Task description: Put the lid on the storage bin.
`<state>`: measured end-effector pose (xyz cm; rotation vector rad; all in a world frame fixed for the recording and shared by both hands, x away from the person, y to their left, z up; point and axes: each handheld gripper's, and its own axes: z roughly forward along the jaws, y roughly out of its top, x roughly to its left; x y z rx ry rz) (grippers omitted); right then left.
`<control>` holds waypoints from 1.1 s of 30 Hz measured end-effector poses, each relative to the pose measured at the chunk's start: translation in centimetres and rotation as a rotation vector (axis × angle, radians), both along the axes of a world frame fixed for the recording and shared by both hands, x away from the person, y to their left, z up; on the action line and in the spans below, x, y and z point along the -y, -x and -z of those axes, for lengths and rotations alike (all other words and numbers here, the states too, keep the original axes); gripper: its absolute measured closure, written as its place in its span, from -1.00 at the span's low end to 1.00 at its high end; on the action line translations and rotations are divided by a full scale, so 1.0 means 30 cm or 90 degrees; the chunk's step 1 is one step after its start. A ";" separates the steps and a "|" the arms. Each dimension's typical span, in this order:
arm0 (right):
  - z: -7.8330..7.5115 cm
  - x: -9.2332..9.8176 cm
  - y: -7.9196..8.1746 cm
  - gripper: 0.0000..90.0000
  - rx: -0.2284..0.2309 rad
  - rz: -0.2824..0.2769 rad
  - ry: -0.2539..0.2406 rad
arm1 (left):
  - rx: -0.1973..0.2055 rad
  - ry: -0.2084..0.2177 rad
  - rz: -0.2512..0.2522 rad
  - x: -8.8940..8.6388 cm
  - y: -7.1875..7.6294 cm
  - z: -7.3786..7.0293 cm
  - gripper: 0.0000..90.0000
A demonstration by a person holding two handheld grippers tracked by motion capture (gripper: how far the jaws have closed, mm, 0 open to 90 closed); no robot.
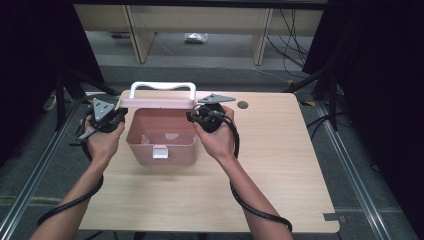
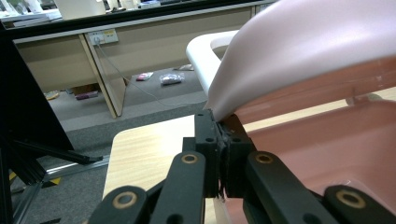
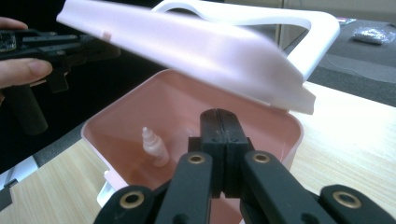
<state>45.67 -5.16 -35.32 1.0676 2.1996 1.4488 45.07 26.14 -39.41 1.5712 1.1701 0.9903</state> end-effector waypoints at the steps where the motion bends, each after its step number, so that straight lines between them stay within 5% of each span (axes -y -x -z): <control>1: -0.002 -0.001 0.002 1.00 -0.007 -0.001 -0.001 | -0.002 -0.001 0.001 0.000 0.002 0.002 0.94; 21: 0.003 -0.005 0.006 1.00 -0.009 -0.006 0.003 | -0.016 -0.007 0.019 -0.010 0.027 0.023 0.91; 27: 0.008 -0.007 0.017 1.00 -0.030 -0.002 0.004 | -0.024 -0.027 0.035 -0.040 0.088 0.034 0.75; 33: 0.018 -0.004 0.026 1.00 -0.026 -0.016 0.019 | 0.003 -0.007 0.027 -0.079 0.161 0.008 0.74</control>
